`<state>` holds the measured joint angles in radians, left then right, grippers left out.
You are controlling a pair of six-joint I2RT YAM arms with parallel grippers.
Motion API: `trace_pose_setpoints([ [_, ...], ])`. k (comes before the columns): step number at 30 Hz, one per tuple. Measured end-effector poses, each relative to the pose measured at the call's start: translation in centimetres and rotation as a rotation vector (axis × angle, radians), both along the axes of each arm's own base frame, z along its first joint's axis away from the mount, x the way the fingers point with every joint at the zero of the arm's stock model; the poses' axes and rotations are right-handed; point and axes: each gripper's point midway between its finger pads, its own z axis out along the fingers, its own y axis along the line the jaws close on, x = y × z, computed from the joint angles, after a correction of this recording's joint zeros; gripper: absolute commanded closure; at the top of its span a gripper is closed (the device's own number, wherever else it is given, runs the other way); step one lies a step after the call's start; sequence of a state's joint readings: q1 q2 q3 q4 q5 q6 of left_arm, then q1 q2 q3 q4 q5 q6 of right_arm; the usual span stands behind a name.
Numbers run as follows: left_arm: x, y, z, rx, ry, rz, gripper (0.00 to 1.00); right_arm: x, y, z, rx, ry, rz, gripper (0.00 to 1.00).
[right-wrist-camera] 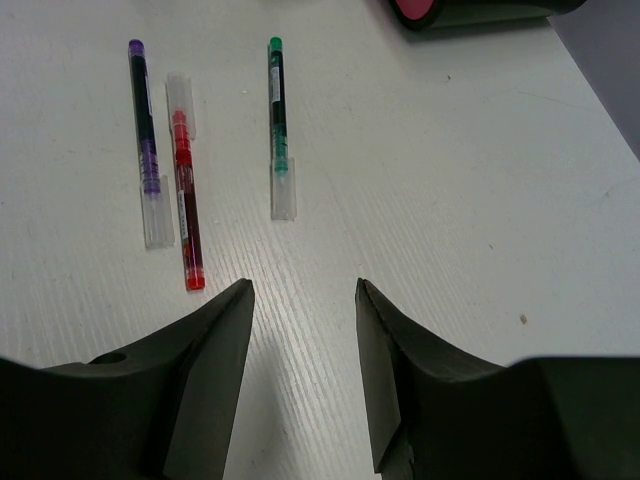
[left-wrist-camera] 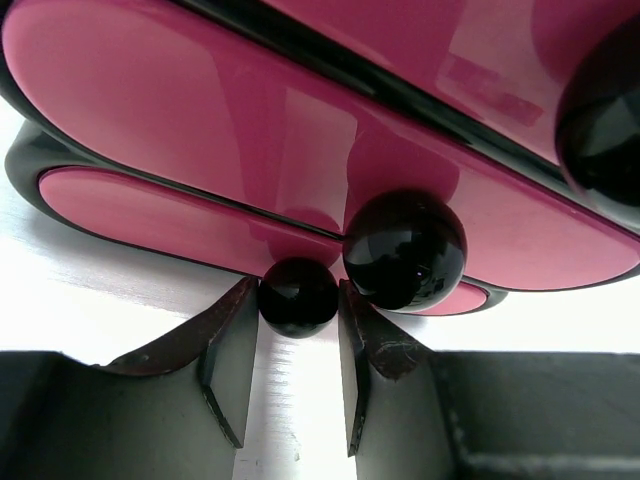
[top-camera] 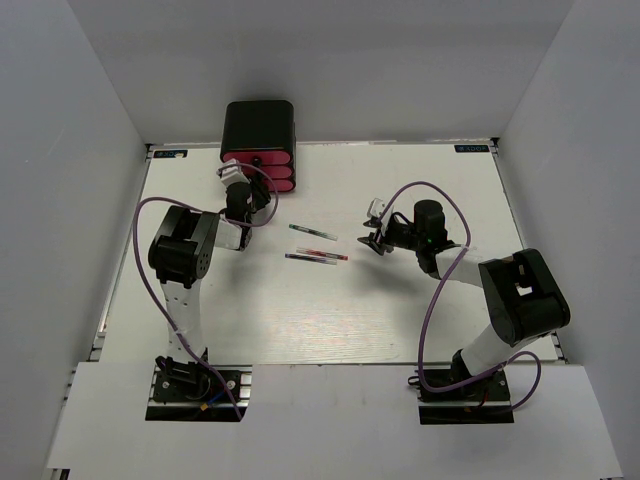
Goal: Sort the stationery into containers
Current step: Open the drawer in the storage box, then pick up the pen from the center of the board.
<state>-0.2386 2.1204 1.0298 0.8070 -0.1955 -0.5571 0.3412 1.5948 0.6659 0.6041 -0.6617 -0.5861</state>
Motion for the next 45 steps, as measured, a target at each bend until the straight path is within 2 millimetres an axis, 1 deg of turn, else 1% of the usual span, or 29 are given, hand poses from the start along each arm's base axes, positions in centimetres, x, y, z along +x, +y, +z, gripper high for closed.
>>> trace_pose_setpoints([
  [3, 0.0, 0.0, 0.0, -0.005, -0.001, 0.001, 0.93, 0.0, 0.0, 0.0, 0.000, 0.000, 0.000, 0.49],
  [7, -0.5, 0.0, -0.2, -0.019, -0.007, 0.002, 0.99, 0.0, 0.0, 0.0, 0.000, -0.001, 0.000, 0.49],
  [8, -0.7, 0.1, -0.2, -0.024, -0.011, 0.003, 0.99, 0.0, 0.0, 0.0, 0.000, -0.001, 0.000, 0.46],
  [9, -1.0, 0.1, -0.2, -0.028, -0.013, 0.002, 1.00, 0.0, 0.0, 0.0, -0.001, 0.000, 0.000, 0.41],
  [10, -1.2, 0.1, -0.2, -0.032, -0.012, 0.001, 1.00, 0.0, 0.0, 0.0, -0.001, 0.002, 0.001, 0.31],
  [11, -1.6, 0.1, -0.2, -0.032, -0.011, -0.002, 1.00, -0.1, 0.0, -0.1, -0.002, 0.003, 0.001, 0.10],
  [16, -3.8, 0.1, -0.3, -0.039, 0.002, -0.019, 1.00, -0.4, 0.4, -0.2, -0.015, 0.012, 0.047, 0.10],
  [20, -5.0, 0.1, -0.3, -0.038, 0.015, -0.027, 0.99, 0.2, 1.4, 0.1, -0.033, 0.032, 0.125, 0.10],
  [21, -5.2, 0.0, -0.3, -0.038, 0.016, -0.033, 0.94, 0.3, 1.6, 0.1, -0.035, 0.038, 0.145, 0.13],
  [22, -5.4, -0.1, -0.3, -0.038, 0.020, -0.036, 0.74, 0.4, 1.9, 0.3, -0.036, 0.039, 0.165, 0.19],
  [23, -5.5, -0.1, -0.4, -0.037, 0.025, -0.041, 0.64, 0.4, 2.1, 0.3, -0.036, 0.042, 0.187, 0.33],
  [26, -5.7, -0.2, -0.6, -0.029, 0.039, -0.051, 0.44, 0.0, 2.7, 0.2, -0.046, 0.064, 0.257, 0.59],
  [27, -5.8, -0.3, -0.7, -0.028, 0.045, -0.053, 0.40, -0.2, 3.0, 0.1, -0.050, 0.083, 0.281, 0.69],
  [28, -5.8, -0.3, -0.7, -0.027, 0.048, -0.054, 0.40, 0.3, 3.3, 0.4, -0.051, 0.077, 0.293, 0.69],
  [29, -5.9, -0.3, -0.7, -0.026, 0.055, -0.057, 0.38, 0.5, 3.7, 0.4, -0.056, 0.090, 0.307, 0.69],
  [30, -6.1, -0.3, -0.6, -0.021, 0.057, -0.059, 0.37, 1.2, 4.1, 0.7, -0.061, 0.085, 0.319, 0.69],
  [32, -6.7, -0.2, -0.1, -0.019, 0.056, -0.061, 0.37, 2.6, 5.2, 1.1, -0.071, 0.067, 0.339, 0.65],
  [35, -8.1, 0.2, 0.9, -0.018, 0.047, -0.063, 0.36, 3.5, 6.8, 0.8, -0.097, 0.068, 0.368, 0.59],
  [36, -8.8, 0.4, 1.2, -0.018, 0.045, -0.063, 0.36, 3.5, 7.3, 0.6, -0.106, 0.072, 0.378, 0.59],
  [38, -10.3, 0.8, 1.8, -0.019, 0.040, -0.062, 0.36, 3.1, 8.3, -0.3, -0.135, 0.092, 0.395, 0.55],
  [39, -10.9, 1.0, 2.0, -0.020, 0.038, -0.061, 0.36, 2.8, 8.8, -0.8, -0.149, 0.102, 0.405, 0.55],
  [42, -13.1, 1.6, 2.6, -0.024, 0.037, -0.057, 0.34, 1.7, 10.1, -2.5, -0.198, 0.137, 0.426, 0.50],
  [45, -15.0, 2.0, 3.4, -0.029, 0.052, -0.059, 0.33, 0.6, 10.9, -4.1, -0.245, 0.168, 0.431, 0.50],
])
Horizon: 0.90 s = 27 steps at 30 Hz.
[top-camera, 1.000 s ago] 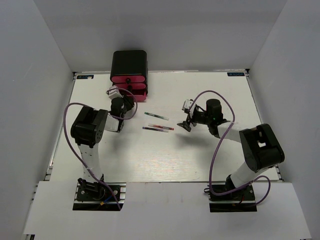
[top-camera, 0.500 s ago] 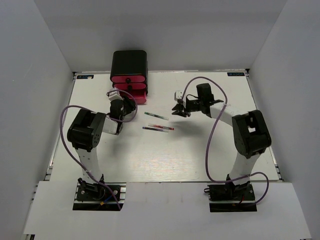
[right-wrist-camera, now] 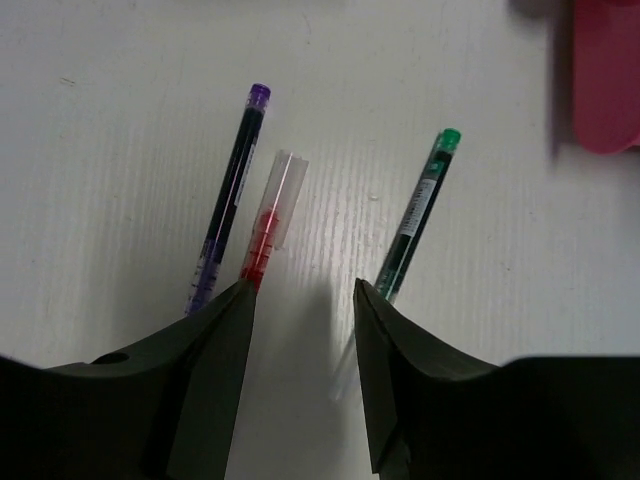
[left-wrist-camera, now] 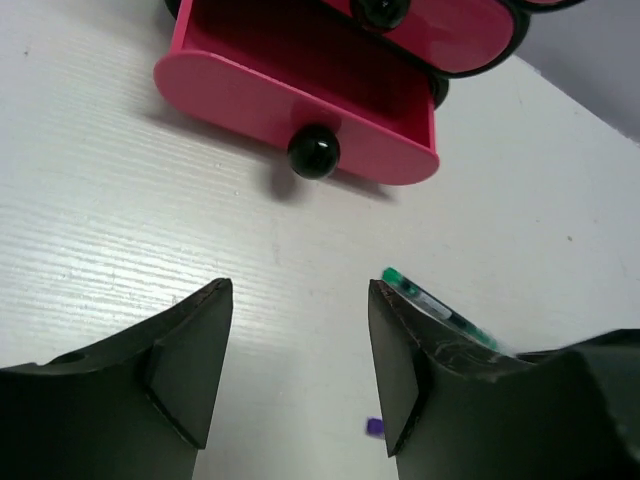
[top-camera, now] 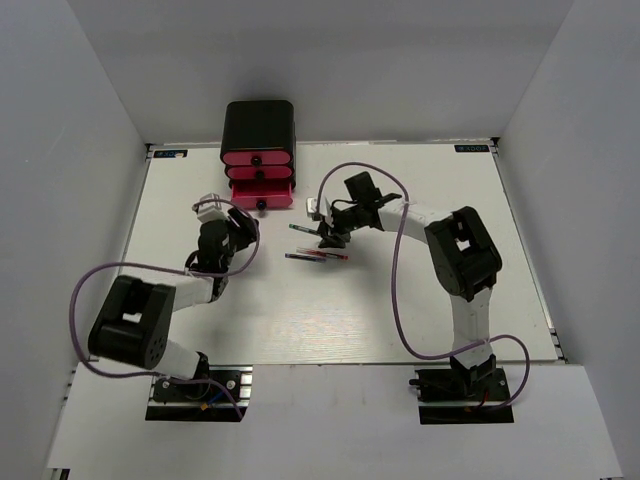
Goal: Sort the stationery into containers
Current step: Pick up the pen from the center of the board.
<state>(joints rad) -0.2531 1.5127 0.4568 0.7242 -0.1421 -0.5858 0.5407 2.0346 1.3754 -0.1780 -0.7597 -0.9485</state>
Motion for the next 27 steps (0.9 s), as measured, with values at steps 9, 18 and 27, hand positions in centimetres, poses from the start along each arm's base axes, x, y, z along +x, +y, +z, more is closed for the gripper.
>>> trace_pose_setpoints([
  [9, -4.1, 1.6, 1.8, -0.060, 0.108, 0.072, 0.13, 2.4, 0.4, -2.1, -0.092, -0.003, -0.101, 0.50],
  [18, -9.3, 3.3, -1.1, -0.153, 0.232, 0.183, 0.04, 3.3, 0.3, -3.4, -0.148, 0.001, -0.142, 0.58],
  [27, -11.0, 4.0, -2.6, -0.189, 0.367, 0.274, 0.18, 2.2, 0.2, -3.6, -0.178, 0.001, -0.027, 0.91],
])
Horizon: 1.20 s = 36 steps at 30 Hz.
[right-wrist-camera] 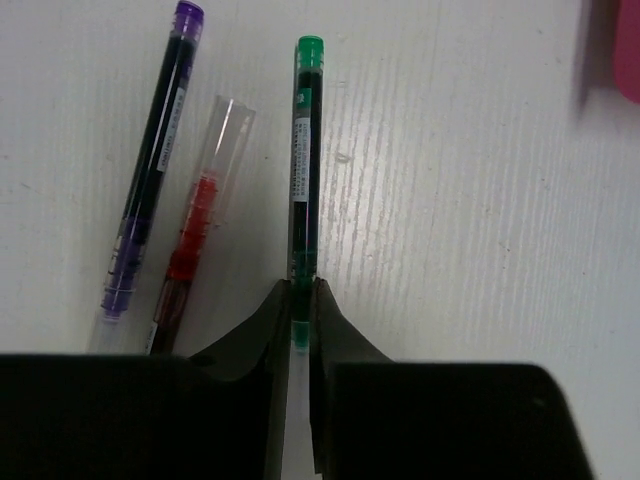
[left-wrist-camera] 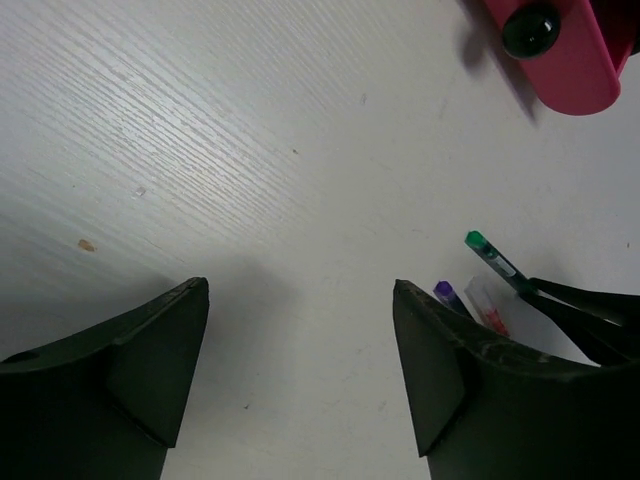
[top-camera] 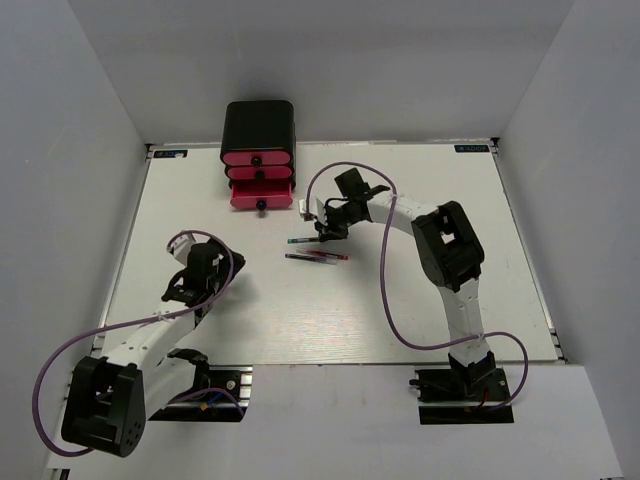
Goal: Sort the stationery into containers
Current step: Pick up the pen from the center of the board, then place the pen in the drawer.
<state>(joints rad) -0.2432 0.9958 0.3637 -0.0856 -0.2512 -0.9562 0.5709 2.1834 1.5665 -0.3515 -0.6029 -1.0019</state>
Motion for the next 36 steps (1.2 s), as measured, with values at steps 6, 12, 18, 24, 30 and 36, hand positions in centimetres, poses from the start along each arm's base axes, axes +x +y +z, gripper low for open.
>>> trace_pose_setpoints([
  [6, -0.4, -0.1, -0.1, -0.027, 0.026, 0.020, 0.23, -0.9, -0.1, 0.1, -0.003, 0.016, 0.052, 1.00],
  [12, -0.5, -0.3, 0.2, -0.049, 0.019, 0.022, 0.24, 0.1, 1.2, 1.4, 0.055, 0.006, 0.008, 1.00],
  [18, -0.9, -0.5, -0.1, -0.056, 0.041, 0.016, 0.24, 3.7, 5.3, 7.0, 0.224, -0.161, -0.031, 1.00],
  [24, -1.0, -0.7, -0.2, -0.064, 0.048, 0.008, 0.24, 7.6, 10.5, 15.6, 0.424, -0.398, -0.029, 1.00],
  [30, -1.1, -1.0, -0.2, -0.076, 0.051, -0.004, 0.24, 9.5, 13.6, 16.5, 0.529, -0.537, -0.007, 1.00],
  [36, -1.0, -1.3, -0.4, -0.084, 0.056, -0.015, 0.24, 10.3, 14.3, 11.8, 0.514, -0.527, -0.007, 1.00],
])
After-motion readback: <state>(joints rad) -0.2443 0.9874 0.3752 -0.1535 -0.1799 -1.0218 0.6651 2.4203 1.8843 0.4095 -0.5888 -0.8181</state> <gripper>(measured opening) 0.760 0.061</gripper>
